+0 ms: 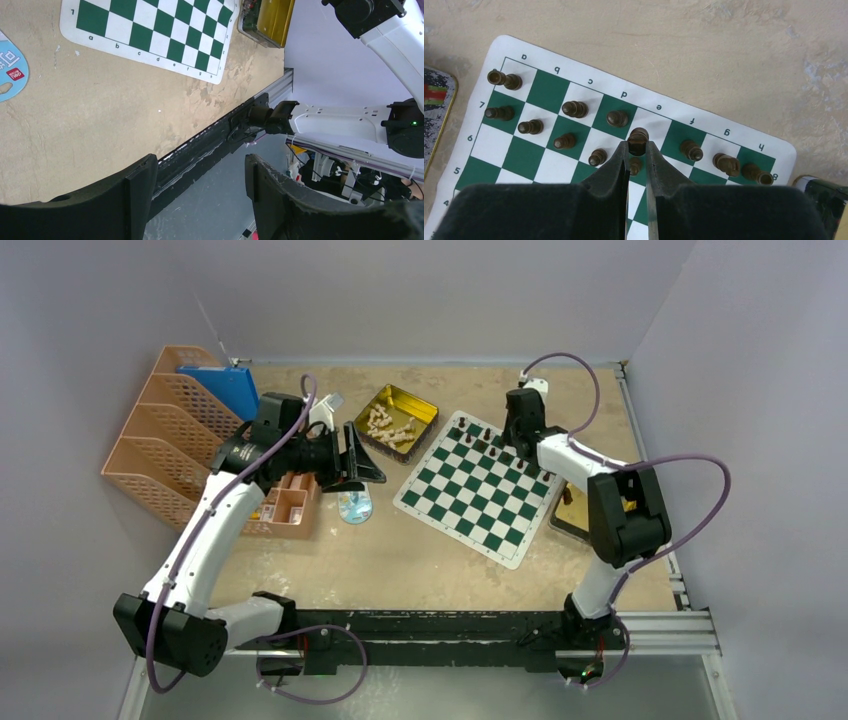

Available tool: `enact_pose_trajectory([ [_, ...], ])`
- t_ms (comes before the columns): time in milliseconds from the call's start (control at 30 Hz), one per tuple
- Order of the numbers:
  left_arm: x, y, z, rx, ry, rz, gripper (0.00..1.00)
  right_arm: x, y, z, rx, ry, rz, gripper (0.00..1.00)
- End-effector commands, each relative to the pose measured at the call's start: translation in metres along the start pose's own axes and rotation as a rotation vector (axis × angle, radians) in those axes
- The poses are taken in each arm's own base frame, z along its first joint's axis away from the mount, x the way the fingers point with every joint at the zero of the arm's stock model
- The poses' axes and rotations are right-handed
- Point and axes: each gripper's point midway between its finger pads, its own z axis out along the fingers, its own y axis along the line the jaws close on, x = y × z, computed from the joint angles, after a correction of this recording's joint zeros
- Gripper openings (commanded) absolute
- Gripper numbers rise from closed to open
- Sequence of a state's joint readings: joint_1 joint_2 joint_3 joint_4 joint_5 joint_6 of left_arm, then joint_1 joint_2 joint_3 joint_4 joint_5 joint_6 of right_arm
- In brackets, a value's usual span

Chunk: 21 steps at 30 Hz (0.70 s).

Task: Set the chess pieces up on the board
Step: Place the chess piece on the chessboard.

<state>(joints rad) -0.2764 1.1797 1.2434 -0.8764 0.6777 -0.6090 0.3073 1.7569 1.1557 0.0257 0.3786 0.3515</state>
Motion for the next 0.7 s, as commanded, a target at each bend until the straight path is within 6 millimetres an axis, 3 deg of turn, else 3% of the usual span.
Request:
enact_pose_trajectory([
  [0,-0.001,-0.005,0.003,0.036,0.001,0.018,0.64,-0.009,0.002,0.005,-0.004,-0.042,0.019,0.00],
  [667,-0.004,-0.004,0.005,0.037,0.002,0.023,0.64,0.001,-0.010,0.020,0.052,-0.010,-0.008,0.00],
])
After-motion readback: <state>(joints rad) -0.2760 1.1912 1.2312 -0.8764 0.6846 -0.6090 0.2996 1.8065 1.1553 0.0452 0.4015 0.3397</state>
